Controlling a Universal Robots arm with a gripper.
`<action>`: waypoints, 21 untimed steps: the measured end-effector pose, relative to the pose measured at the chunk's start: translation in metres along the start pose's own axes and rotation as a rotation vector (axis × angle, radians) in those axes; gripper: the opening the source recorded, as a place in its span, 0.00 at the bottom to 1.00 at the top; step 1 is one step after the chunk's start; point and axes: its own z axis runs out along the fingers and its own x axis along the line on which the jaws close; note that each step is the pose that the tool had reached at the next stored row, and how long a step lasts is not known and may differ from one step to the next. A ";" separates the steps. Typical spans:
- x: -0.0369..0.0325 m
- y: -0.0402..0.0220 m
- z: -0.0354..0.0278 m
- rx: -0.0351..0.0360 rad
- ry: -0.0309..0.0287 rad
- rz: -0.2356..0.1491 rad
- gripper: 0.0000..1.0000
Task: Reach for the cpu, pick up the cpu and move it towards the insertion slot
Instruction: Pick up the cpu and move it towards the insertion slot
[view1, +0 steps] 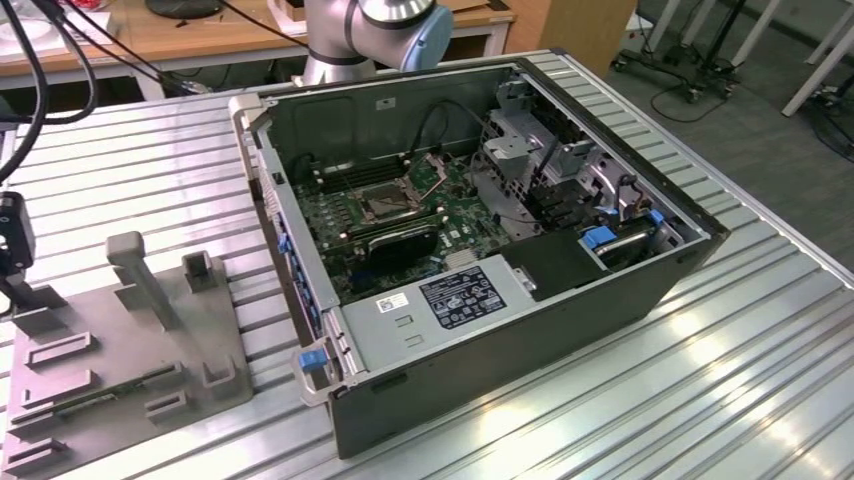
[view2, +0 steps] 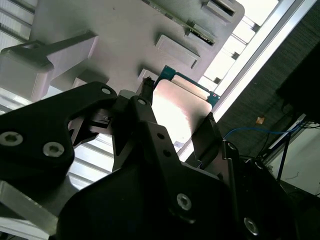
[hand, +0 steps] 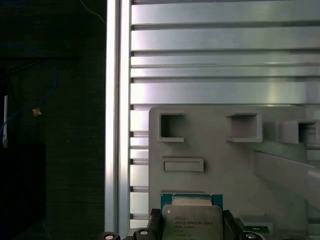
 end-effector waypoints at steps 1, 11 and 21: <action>0.0000 0.0000 -0.0005 0.0000 -0.0001 0.000 0.55; -0.0002 -0.0001 -0.0058 0.0000 -0.0006 0.000 0.55; -0.0003 -0.0001 -0.0117 0.0000 -0.0012 0.000 0.55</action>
